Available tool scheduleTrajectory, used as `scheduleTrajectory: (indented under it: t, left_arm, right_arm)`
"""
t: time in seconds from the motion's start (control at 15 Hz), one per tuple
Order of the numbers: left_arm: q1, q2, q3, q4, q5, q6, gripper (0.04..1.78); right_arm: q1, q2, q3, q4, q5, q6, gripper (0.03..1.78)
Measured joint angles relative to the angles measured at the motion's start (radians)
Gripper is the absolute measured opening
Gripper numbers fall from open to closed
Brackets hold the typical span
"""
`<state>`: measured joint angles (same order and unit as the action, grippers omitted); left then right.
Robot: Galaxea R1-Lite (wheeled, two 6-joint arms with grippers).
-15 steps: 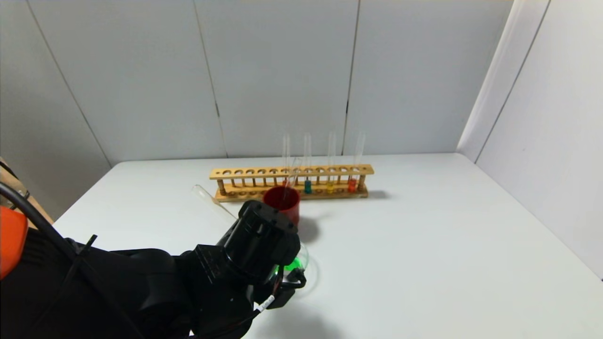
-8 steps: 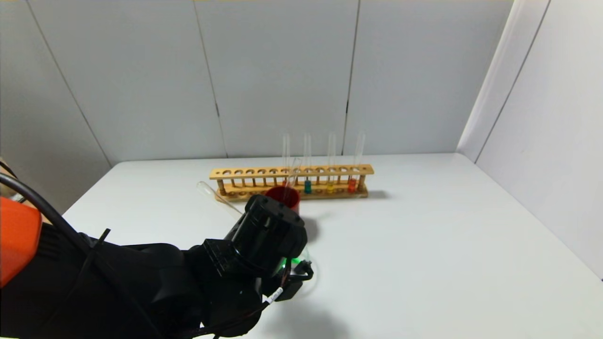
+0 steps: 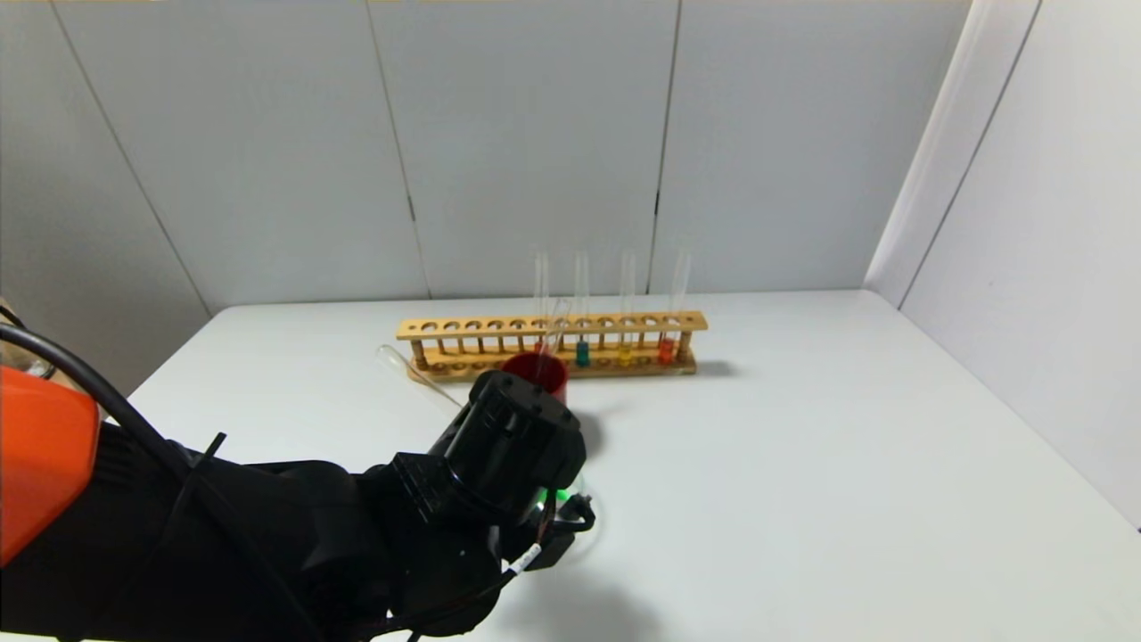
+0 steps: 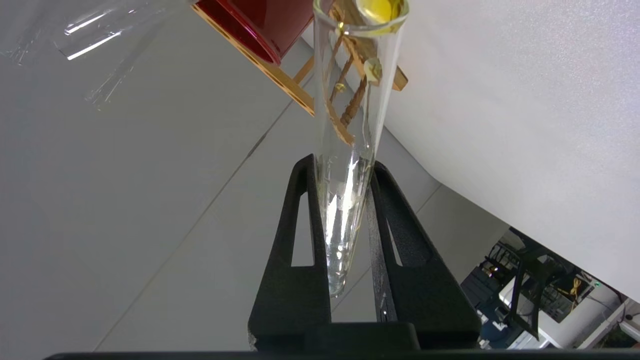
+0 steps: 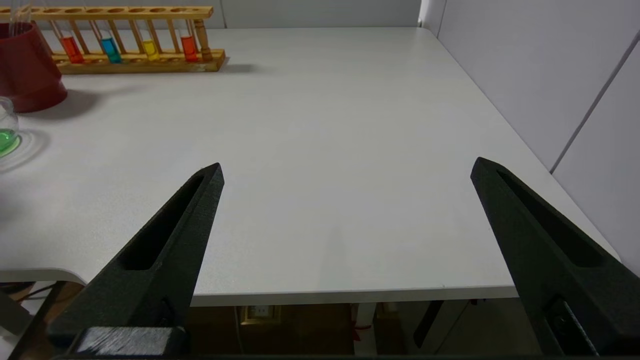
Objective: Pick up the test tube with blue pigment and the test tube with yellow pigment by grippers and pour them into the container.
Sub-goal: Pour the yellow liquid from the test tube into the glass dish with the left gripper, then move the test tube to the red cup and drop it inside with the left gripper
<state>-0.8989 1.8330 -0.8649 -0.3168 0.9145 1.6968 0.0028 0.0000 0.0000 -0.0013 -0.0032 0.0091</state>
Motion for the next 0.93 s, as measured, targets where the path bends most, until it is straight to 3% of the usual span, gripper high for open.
scheduleTrajectory:
  t: [0.33,0.93]
  left_arm:
    - [0.001,-0.009,0.000,-0.044,0.002,-0.056,0.27]
    - [0.023,-0.129,-0.005,-0.112,-0.003,-0.463,0.27]
  right_arm:
    - [0.000,0.000,0.000,0.000,0.000,0.000,1.74]
    - [0.000,0.000,0.000,0.000,0.000,0.000,1.74]
